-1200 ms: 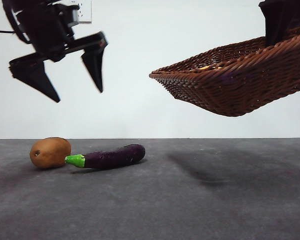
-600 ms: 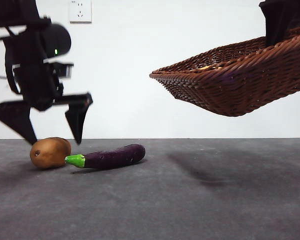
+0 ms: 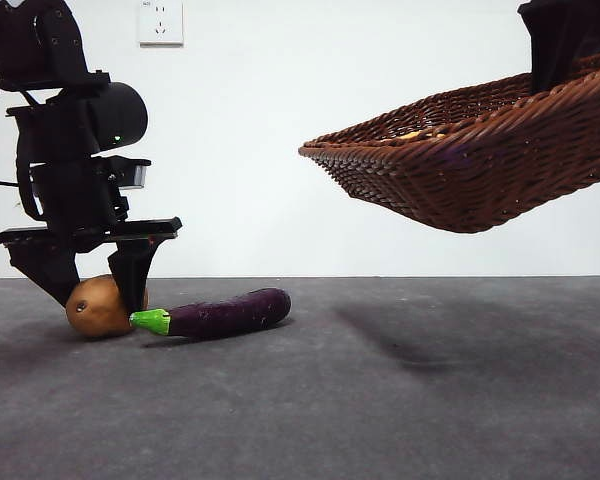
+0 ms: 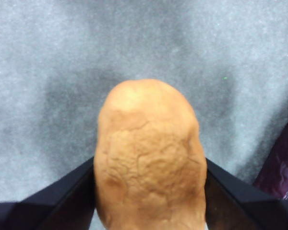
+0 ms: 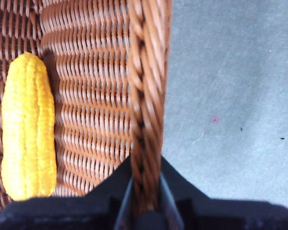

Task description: Help me put the vegetables on the table into the basket

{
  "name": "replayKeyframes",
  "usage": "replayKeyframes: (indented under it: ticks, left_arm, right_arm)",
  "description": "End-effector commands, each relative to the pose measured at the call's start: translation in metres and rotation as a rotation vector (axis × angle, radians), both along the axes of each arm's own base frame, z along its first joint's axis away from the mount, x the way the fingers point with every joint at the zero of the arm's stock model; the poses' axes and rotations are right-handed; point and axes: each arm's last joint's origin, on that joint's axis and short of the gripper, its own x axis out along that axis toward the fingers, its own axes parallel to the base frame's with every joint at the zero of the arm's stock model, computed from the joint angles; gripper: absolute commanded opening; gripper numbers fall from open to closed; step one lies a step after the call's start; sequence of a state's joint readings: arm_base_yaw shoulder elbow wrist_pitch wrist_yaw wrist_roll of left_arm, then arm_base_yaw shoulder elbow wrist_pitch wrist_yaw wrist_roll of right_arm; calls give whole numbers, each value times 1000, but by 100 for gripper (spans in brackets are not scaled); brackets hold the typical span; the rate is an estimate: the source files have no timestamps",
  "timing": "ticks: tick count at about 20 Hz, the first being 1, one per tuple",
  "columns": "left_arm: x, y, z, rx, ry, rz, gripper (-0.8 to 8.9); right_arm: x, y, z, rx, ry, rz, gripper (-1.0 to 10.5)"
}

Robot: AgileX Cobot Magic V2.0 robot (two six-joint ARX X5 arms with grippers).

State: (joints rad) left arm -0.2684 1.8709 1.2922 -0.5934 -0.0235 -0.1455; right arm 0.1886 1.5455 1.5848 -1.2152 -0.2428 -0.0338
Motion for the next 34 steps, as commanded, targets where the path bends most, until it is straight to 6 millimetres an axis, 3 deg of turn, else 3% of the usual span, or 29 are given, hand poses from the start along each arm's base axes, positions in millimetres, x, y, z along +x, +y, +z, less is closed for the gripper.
replayKeyframes:
  ticks: [1, 7, 11, 18, 24, 25, 26, 27, 28, 34]
  left_arm:
    - [-5, 1, 13, -46, -21, -27, -8]
    - [-43, -6, 102, -538, -139, -171, -8]
    - [-73, -38, 144, -738, -220, -315, -8]
    - [-121, -142, 145, -758, -292, -472, -5]
    - [-137, -182, 120, -720, -224, -527, 3]
    - [-138, -184, 119, -699, -240, -504, 83]
    - [-137, -185, 118, -681, -254, -481, 258]
    - [-138, -185, 118, -676, -262, -476, 495]
    - [-138, -185, 118, -680, -269, -478, 617]
    - [-133, -188, 127, -749, -338, -501, 636]
  right_arm:
    - [0, 0, 2, 12, -10, 4, -8]
    - [3, 1, 3, 19, -42, 1, -8]
    - [2, 1, 3, 20, -42, 2, -8]
    - [2, 1, 3, 24, -36, -10, -8]
    - [2, 1, 3, 28, -26, -20, -8]
    - [2, 1, 3, 28, -26, -20, -8]
    - [2, 1, 3, 28, -26, -20, -8]
    - [2, 1, 3, 28, -26, -20, -8]
    - [2, 1, 3, 27, -25, -20, -8]
    - [2, 1, 3, 27, -22, -20, -8]
